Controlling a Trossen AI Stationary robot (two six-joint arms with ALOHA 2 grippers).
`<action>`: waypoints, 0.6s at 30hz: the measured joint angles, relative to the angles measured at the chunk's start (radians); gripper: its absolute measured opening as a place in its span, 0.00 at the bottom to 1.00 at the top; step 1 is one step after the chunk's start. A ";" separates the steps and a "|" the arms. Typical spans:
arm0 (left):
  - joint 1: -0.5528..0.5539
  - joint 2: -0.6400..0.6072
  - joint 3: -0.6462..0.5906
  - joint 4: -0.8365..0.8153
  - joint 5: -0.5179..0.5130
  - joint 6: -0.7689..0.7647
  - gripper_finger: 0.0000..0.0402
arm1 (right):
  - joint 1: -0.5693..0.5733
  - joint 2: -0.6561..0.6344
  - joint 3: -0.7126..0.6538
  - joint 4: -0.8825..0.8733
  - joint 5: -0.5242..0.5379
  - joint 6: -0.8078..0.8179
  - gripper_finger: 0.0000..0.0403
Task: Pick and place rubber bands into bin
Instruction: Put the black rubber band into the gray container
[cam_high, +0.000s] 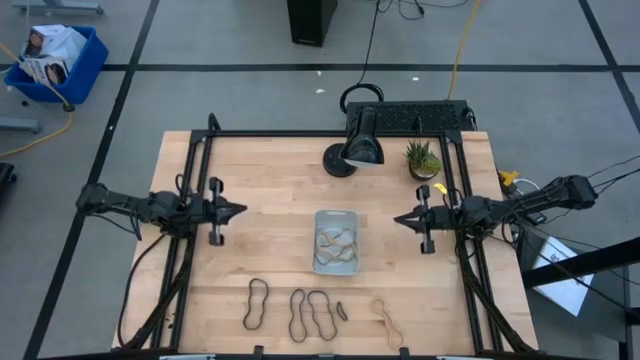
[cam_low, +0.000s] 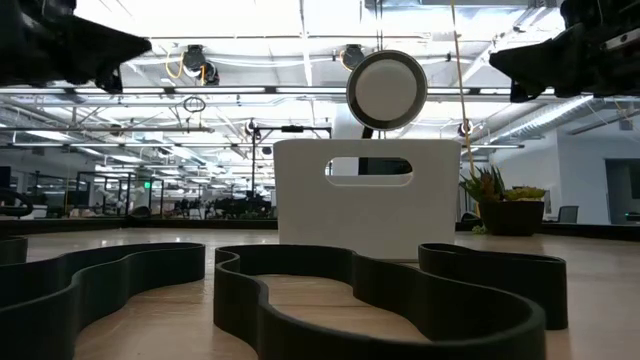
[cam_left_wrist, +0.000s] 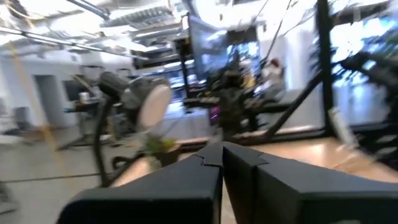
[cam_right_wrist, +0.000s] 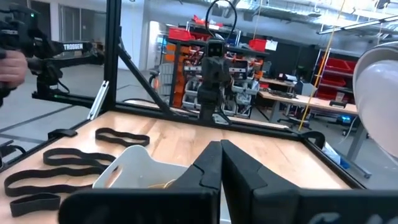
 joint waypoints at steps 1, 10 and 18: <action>-0.010 0.014 0.003 0.008 0.002 -0.023 0.02 | 0.000 0.000 0.000 -0.007 0.000 0.000 0.00; -0.145 0.338 0.242 -0.086 -0.028 -0.122 0.01 | 0.000 0.001 -0.001 -0.020 0.001 0.041 0.00; -0.275 0.735 0.642 -0.517 -0.157 -0.240 0.01 | 0.000 0.001 -0.002 -0.012 0.003 0.042 0.00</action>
